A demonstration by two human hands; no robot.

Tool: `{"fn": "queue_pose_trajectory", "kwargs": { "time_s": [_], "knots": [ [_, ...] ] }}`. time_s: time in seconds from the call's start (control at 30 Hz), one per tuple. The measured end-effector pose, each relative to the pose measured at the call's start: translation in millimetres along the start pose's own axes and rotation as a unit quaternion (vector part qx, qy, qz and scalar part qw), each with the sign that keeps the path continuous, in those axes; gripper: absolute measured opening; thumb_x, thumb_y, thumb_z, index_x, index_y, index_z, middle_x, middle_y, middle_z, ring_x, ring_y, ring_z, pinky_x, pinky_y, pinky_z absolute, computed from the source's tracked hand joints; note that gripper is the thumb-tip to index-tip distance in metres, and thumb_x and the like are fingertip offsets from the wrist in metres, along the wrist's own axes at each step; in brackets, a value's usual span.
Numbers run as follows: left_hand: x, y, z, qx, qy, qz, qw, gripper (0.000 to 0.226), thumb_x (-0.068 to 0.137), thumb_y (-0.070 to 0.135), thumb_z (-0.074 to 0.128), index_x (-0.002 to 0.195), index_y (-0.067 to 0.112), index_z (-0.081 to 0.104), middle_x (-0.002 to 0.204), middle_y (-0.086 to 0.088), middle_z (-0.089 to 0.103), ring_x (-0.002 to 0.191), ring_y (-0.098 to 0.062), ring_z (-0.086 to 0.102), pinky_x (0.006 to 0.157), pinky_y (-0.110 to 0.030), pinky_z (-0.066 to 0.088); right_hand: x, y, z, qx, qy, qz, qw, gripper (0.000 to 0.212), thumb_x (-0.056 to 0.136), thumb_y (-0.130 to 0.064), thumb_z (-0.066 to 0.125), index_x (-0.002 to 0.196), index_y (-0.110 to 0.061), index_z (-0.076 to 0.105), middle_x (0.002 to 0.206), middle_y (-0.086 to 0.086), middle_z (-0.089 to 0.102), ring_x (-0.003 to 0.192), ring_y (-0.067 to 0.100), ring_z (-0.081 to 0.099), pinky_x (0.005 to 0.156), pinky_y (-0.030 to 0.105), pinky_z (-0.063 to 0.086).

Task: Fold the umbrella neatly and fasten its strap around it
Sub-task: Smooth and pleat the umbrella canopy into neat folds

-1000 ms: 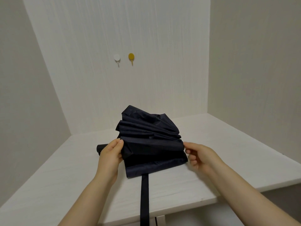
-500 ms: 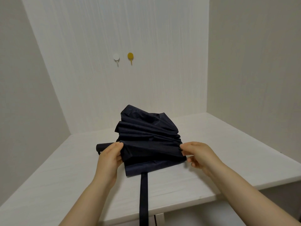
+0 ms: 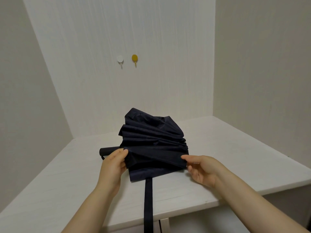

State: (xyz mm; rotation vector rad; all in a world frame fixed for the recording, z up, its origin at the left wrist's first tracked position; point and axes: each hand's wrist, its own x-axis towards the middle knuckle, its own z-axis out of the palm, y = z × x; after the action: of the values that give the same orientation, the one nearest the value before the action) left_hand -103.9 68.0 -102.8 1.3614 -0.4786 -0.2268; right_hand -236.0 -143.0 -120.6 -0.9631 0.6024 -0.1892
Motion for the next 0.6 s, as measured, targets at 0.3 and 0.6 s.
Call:
{"fn": "queue_pose_trajectory", "kwargs": {
  "time_s": [0.3, 0.6],
  "knots": [
    [-8.3, -11.1, -14.2, 0.127, 0.028, -0.052, 0.990, 0.029, 0.078, 0.038, 0.062, 0.074, 0.009, 0.059, 0.078, -0.011, 0.060, 0.078, -0.022, 0.057, 0.083, -0.039, 0.049, -13.2, -5.9, 4.0, -0.138, 0.056, -0.148, 0.978, 0.016, 0.085, -0.001, 0.055, 0.081, -0.010, 0.068, 0.077, 0.002, 0.064, 0.038, 0.005, 0.053, 0.038, 0.016, 0.040],
    [-27.1, -24.1, -16.2, 0.327, 0.048, -0.040, 0.943, 0.043, 0.082, 0.013, 0.064, 0.048, 0.012, 0.038, 0.041, 0.006, 0.041, 0.045, -0.014, 0.036, 0.049, -0.027, 0.027, -15.2, 2.4, -0.7, -0.327, 0.097, -0.147, 0.928, 0.013, 0.080, -0.007, 0.063, 0.076, 0.004, 0.067, 0.062, 0.013, 0.062, 0.047, 0.021, 0.054, 0.040, 0.019, 0.038]
  ]
}}
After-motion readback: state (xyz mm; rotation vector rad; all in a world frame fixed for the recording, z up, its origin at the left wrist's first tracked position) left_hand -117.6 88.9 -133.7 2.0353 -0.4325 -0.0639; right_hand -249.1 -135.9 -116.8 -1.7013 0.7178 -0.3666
